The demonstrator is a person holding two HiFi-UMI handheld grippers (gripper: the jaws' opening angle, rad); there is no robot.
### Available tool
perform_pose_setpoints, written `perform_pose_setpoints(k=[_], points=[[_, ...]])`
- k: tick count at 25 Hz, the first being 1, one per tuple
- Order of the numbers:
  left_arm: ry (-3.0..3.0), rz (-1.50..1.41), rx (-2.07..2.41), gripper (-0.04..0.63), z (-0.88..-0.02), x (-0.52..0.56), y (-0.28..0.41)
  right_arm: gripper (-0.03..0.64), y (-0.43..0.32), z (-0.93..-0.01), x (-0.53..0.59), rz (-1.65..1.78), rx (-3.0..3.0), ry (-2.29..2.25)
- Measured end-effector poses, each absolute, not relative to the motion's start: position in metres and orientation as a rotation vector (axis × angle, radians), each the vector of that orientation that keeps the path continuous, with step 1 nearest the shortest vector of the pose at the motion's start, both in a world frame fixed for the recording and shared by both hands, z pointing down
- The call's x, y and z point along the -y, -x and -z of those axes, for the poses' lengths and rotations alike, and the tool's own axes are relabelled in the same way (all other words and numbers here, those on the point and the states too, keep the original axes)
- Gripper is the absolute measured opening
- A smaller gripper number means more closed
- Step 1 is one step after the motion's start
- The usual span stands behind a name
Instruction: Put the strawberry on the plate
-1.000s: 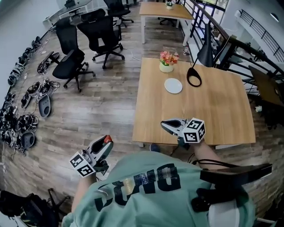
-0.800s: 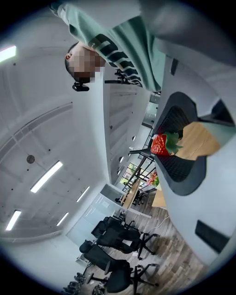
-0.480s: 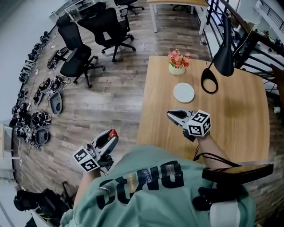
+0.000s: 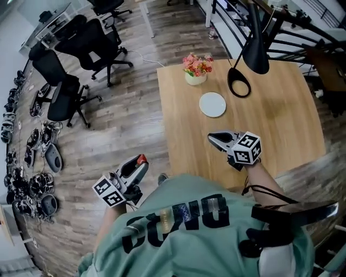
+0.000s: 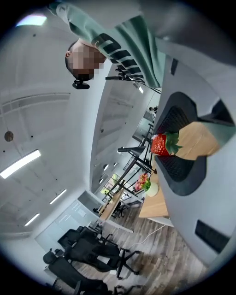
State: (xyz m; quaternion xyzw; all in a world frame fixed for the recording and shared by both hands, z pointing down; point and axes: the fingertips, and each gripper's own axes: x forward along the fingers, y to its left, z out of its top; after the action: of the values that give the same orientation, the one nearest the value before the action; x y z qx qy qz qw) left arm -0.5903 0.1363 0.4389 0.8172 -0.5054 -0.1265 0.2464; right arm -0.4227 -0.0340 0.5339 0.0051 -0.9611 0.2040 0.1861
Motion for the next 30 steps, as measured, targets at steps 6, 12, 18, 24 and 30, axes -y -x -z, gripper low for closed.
perform_pose_setpoints(k=[6, 12, 18, 24, 30], points=[[-2.382, 0.306, 1.147, 0.147, -0.446, -0.132, 0.632, 0.006, 0.427, -0.499, -0.012, -0.603, 2.700, -0.263], [-2.454, 0.318, 1.064, 0.147, -0.441, -0.100, 0.632, 0.006, 0.419, -0.484, -0.008, -0.562, 2.680, -0.341], [-2.446, 0.233, 1.156, 0.147, -0.431, -0.041, 0.613, 0.006, 0.390, -0.491, 0.034, -0.571, 2.687, -0.293], [-2.413, 0.122, 1.265, 0.147, -0.440, 0.055, 0.588, 0.006, 0.388, -0.518, 0.122, -0.479, 2.786, -0.210], [-2.416, -0.045, 1.163, 0.147, -0.468, 0.123, 0.540, 0.006, 0.379, -0.548, 0.147, -0.467, 2.837, -0.269]])
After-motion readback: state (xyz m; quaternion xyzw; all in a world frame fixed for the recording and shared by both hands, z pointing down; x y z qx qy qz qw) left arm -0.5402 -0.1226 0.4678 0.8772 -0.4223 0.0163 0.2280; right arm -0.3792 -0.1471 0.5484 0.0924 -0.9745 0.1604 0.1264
